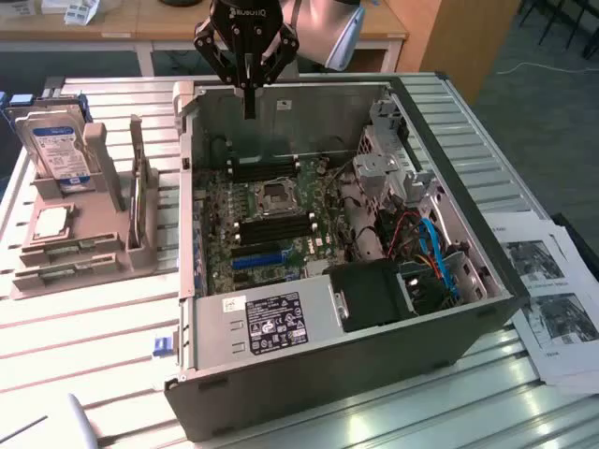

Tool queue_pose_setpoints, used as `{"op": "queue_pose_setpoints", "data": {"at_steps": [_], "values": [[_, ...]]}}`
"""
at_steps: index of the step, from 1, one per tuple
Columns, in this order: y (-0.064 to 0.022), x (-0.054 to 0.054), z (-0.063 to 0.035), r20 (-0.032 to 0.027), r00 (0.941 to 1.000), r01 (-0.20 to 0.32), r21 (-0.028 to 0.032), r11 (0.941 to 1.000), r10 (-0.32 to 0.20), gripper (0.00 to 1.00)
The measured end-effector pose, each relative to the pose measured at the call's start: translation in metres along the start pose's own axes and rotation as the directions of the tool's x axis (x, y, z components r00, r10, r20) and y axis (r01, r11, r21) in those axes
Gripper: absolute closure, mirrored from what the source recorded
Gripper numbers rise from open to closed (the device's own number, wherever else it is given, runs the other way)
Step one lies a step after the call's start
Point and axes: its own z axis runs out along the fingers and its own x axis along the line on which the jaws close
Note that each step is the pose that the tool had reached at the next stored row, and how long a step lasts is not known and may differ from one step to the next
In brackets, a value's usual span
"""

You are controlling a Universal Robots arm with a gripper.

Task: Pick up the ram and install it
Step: 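Reach for the ram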

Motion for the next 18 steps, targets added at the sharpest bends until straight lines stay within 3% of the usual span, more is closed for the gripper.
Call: {"op": "queue_pose_setpoints", "data": {"at_steps": [14, 18], "values": [[0.0000, 0.0001, 0.0000, 0.0000, 1.0000, 0.000, 0.0000, 1.0000, 0.000, 0.90], [-0.0004, 0.0048, 0.0001, 0.0000, 1.0000, 0.000, 0.0001, 1.0000, 0.000, 0.90]]}}
